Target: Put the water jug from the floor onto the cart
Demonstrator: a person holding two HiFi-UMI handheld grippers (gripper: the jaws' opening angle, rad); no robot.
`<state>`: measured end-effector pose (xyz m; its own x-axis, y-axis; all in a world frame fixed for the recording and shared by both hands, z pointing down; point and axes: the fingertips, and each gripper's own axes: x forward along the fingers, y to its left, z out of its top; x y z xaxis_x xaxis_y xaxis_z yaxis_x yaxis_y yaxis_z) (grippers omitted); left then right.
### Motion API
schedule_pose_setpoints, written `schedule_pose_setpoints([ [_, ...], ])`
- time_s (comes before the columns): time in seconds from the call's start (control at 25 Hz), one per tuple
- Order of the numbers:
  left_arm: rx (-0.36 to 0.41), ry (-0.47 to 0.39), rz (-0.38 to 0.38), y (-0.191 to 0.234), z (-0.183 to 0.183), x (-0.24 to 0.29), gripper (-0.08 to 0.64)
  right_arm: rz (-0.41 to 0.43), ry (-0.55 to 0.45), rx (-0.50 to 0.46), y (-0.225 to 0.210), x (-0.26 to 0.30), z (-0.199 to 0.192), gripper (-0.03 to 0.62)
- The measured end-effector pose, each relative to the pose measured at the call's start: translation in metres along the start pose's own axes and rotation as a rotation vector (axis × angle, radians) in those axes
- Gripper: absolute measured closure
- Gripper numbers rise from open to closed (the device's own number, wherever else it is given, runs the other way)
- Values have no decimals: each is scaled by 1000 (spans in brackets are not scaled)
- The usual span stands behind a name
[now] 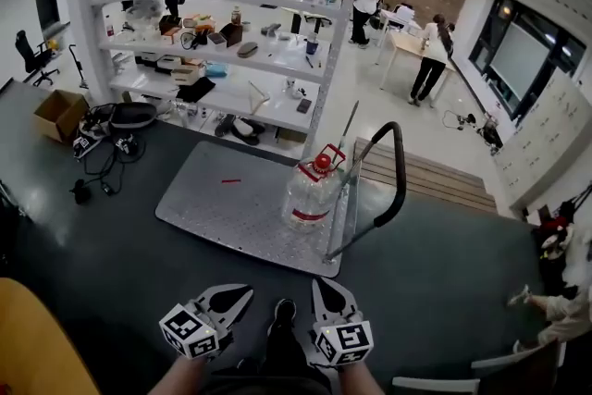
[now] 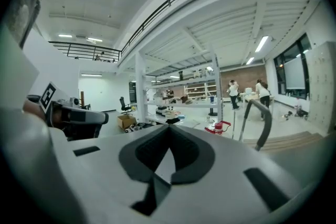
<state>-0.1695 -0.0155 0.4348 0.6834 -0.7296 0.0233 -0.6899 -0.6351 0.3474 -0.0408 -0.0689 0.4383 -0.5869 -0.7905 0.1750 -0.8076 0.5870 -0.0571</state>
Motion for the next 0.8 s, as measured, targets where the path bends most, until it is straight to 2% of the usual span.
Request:
schedule_pose_setpoints([
  [0.16,5,-13,-65,-37,-6,-11,552,-117,-45,-5,-7,-57,5,603],
  [0.28,7,6,-88,-57,-8,-16,552,-154,-36,-3,-6,-84,3,603],
  [0.48,26,28,-111,-88,-12,-17,552,-176,-34,14,-11,-112,1,603],
  [0.8,24,18,-43,-140,-19,-1,552,-146,-39,-1,-32,-163,-3,603],
])
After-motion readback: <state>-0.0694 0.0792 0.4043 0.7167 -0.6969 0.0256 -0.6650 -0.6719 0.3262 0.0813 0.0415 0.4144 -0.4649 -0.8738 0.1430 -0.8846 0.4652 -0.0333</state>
